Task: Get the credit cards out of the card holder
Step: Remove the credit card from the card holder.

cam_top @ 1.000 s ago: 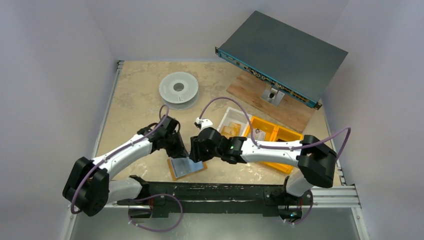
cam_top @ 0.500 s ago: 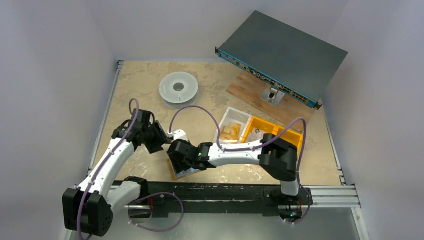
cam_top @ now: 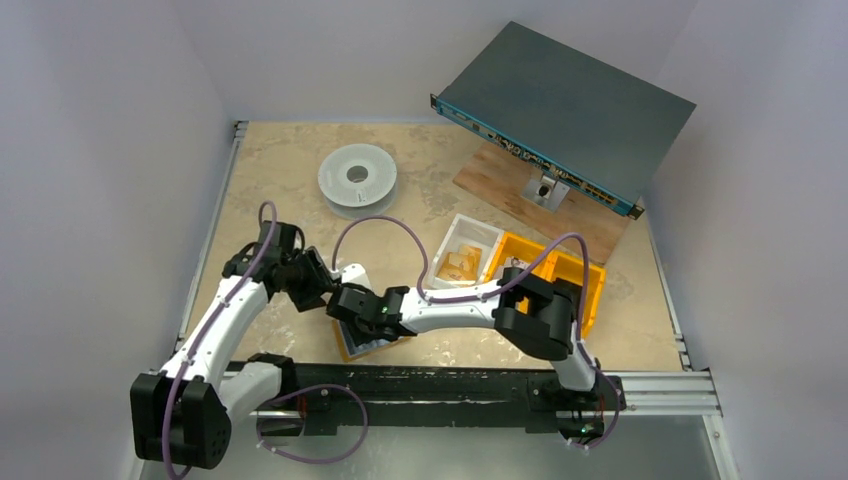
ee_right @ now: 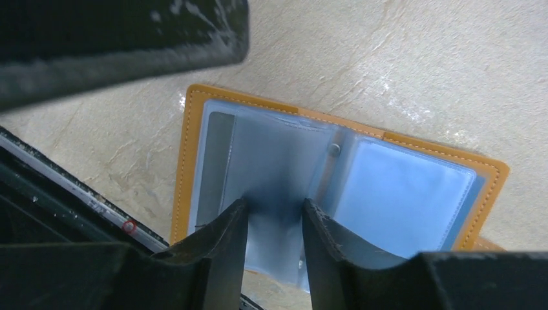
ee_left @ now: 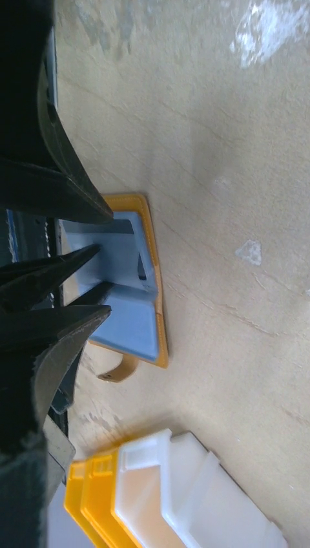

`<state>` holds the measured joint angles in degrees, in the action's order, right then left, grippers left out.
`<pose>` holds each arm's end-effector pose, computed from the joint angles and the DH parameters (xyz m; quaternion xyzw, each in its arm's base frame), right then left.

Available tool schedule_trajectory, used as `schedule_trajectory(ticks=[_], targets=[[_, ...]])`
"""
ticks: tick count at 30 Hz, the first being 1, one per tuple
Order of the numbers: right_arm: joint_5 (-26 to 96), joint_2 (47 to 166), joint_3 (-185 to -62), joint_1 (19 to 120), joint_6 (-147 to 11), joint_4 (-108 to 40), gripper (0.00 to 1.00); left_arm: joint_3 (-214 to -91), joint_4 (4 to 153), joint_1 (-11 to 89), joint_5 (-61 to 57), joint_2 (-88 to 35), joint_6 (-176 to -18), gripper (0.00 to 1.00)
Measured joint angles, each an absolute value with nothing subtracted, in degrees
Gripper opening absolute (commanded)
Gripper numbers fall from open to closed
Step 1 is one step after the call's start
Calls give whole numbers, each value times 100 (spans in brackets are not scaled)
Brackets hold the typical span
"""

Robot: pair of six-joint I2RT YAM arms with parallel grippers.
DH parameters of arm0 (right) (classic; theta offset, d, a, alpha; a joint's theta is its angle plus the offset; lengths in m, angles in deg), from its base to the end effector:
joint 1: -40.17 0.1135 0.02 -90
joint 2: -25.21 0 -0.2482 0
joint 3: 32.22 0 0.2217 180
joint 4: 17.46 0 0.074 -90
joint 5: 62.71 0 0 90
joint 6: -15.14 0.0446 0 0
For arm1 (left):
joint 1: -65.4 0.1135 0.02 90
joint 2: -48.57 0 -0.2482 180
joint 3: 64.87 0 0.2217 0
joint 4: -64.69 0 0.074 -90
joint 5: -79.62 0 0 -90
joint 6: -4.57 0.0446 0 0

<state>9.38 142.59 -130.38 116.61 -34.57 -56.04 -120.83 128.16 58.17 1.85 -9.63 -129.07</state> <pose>0.1084 0.3910 0.1624 -0.2534 0.9156 0.1548 0.2710 0.1567 -0.0294 0.2086 -0.2824 0.9304 -0.1839 0.1442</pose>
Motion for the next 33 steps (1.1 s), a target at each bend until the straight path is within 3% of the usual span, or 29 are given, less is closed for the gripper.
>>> schedule_trajectory(ticks=[5, 17, 26, 33], targets=[[1356, 14080, -12616, 11460, -3384, -5125, 20, -11783, 12458, 5813, 596, -1004, -12907, 45], [3388, 13365, -10728, 10531, -2930, -2861, 15, -11322, 11929, 4825, 891, -1400, -13060, 44], [4271, 13343, -10041, 10219, -2547, -1667, 16, -11062, 11500, 4585, 876, -1675, -13298, 46], [4691, 13343, -9724, 10079, -2244, -1123, 25, -10972, 11251, 4543, 924, -1734, -13388, 49]])
